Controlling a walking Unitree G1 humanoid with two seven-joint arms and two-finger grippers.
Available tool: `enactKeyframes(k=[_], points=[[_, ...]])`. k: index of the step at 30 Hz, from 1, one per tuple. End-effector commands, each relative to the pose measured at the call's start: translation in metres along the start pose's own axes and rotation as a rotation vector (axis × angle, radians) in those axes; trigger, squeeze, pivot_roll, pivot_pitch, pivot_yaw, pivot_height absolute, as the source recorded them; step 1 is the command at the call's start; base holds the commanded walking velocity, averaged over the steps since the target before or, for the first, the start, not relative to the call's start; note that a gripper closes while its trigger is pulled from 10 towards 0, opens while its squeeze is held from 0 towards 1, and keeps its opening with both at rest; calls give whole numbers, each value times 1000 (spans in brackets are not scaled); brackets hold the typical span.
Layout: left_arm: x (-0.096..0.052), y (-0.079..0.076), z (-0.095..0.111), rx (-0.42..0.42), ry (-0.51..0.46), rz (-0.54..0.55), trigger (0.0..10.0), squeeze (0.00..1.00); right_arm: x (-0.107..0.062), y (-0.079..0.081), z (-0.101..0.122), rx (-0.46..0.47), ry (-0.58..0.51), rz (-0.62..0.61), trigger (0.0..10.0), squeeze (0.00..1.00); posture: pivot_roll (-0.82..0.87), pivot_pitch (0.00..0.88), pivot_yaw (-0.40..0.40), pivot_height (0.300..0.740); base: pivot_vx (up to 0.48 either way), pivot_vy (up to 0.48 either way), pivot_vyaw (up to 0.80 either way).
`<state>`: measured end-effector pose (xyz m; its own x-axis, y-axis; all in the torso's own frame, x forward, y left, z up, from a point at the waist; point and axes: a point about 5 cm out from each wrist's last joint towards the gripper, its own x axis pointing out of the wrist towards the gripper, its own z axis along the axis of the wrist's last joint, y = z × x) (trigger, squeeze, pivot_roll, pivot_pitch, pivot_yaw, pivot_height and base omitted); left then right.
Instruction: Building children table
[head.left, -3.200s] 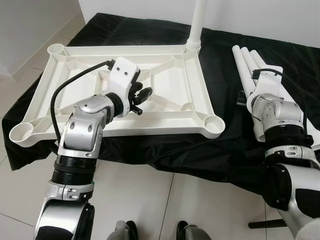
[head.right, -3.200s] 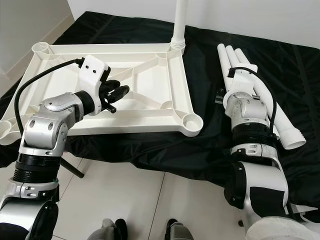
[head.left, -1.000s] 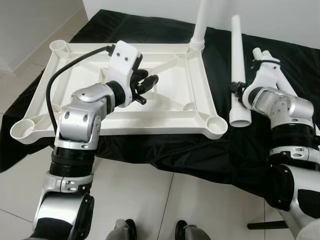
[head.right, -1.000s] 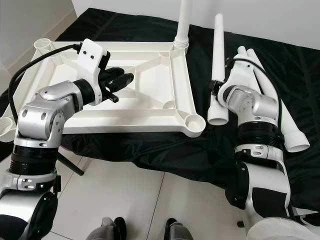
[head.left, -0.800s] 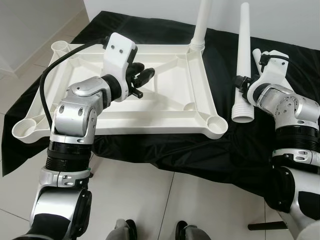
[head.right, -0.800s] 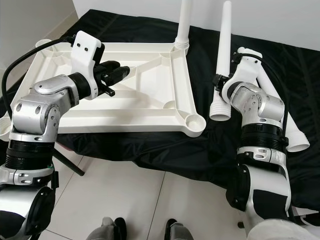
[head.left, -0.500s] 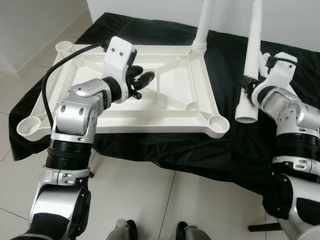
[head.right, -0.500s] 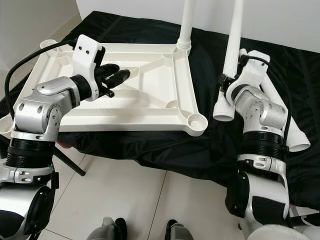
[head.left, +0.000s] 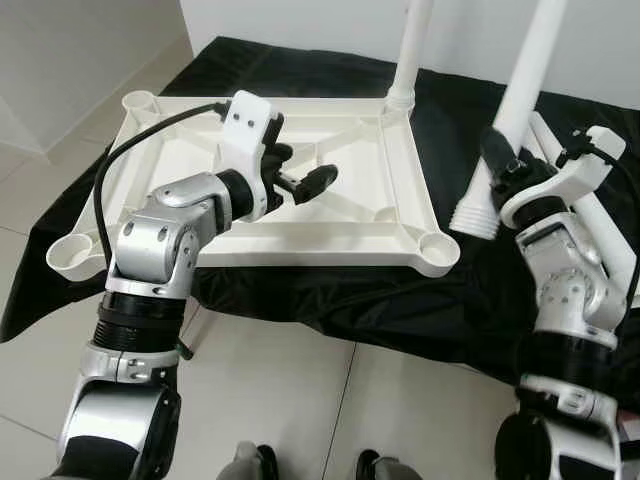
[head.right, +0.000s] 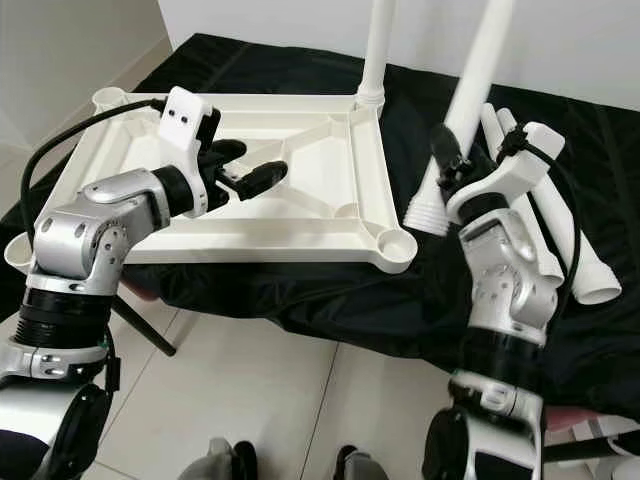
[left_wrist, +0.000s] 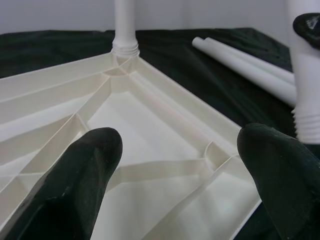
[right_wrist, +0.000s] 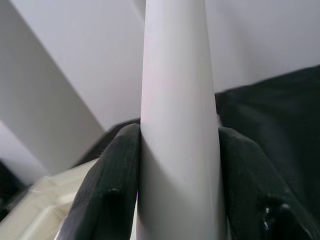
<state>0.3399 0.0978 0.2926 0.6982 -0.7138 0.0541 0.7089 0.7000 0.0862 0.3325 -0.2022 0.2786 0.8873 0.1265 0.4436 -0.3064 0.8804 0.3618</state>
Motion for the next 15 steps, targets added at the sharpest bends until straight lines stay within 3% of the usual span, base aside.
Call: enactKeyframes(k=[1, 8, 11, 14, 15], points=[[-2, -10, 8, 10, -33, -142, 10000, 0, -2, 9, 4, 9, -43, 52, 10000, 0, -94, 107, 41, 740, 0, 0, 0], [-5, -9, 7, 11, -42, -48, 10000, 0, -3, 20, 2, 13, -85, 87, 10000, 0, -98, 75, 44, 740, 0, 0, 0], [-6, -7, 2, -52, -50, 8, 10000, 0, -2, 24, 3, 7, -104, 103, 10000, 0, -105, 60, 48, 740, 0, 0, 0], [-6, -1, -6, -58, -47, 87, 10000, 0, -3, 27, 0, -1, -100, 118, 10000, 0, -105, 48, 55, 740, 0, 0, 0], [-6, 6, -22, -78, -12, 210, 10000, 0, -4, 30, -3, -13, -105, 137, 10000, 0, -107, 32, 62, 740, 0, 0, 0]])
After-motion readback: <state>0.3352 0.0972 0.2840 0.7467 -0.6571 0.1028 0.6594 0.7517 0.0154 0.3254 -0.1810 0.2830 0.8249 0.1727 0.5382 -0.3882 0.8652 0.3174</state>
